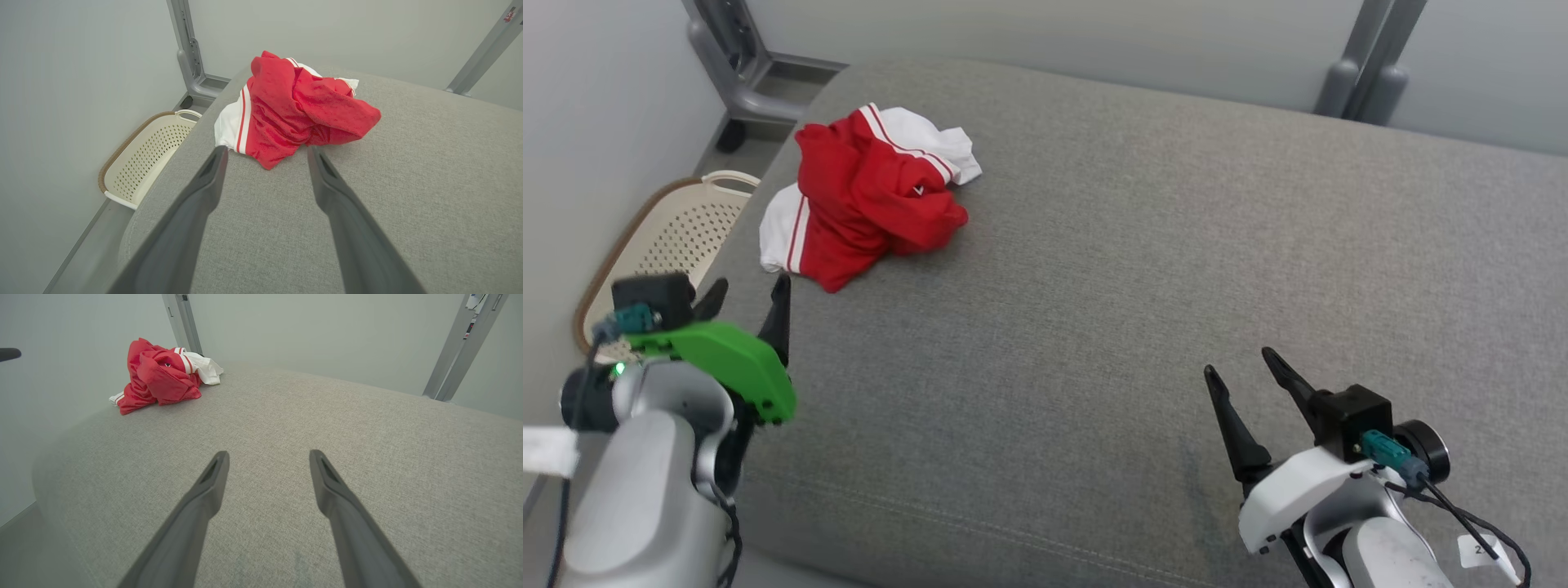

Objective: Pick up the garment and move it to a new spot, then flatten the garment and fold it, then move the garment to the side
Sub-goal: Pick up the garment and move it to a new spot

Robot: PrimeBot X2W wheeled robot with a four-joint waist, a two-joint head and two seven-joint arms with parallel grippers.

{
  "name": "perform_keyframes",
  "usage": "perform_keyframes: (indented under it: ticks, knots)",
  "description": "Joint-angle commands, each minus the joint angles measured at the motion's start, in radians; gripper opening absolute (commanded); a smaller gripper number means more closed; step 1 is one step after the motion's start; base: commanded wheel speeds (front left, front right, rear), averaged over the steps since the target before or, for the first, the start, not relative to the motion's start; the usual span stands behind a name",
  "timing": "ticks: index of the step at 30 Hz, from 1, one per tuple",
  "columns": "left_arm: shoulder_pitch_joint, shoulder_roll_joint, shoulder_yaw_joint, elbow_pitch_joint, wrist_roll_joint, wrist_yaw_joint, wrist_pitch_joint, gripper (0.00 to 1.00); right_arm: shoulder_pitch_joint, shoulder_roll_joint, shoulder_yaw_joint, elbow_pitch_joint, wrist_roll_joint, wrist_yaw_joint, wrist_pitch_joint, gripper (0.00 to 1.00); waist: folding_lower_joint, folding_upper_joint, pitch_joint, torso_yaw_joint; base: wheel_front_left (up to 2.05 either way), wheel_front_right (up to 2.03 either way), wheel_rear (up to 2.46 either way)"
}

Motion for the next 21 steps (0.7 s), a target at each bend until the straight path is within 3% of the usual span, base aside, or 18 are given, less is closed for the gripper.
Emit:
perform_keyframes:
  ticks: [1,8,15,21]
  knots:
    - [-0.068,0.010,0.003,0.036,-0.008,-0.008,0.030,1.00,-0.018,-0.003,0.013,-0.023,-0.019,0.000,0.012,1.00,0.0000,0.0000,0.096,-0.087,0.00,0.00,0.00]
    - [-0.303,0.031,-0.001,0.166,-0.011,-0.012,0.112,1.00,-0.050,-0.012,0.046,-0.093,-0.044,0.000,0.044,1.00,0.0000,0.0000,0.209,-0.175,0.00,0.00,0.00]
    - [-0.432,0.058,-0.049,0.245,0.023,-0.032,0.174,1.00,-0.072,-0.018,0.081,-0.122,-0.047,0.000,0.051,1.00,0.0000,0.0000,0.278,-0.233,0.00,0.00,0.00]
    - [-0.514,0.084,-0.084,0.327,0.060,-0.006,0.250,1.00,-0.084,-0.015,0.078,-0.132,-0.042,0.000,0.042,1.00,0.0000,0.0000,0.321,-0.269,0.00,0.00,0.00]
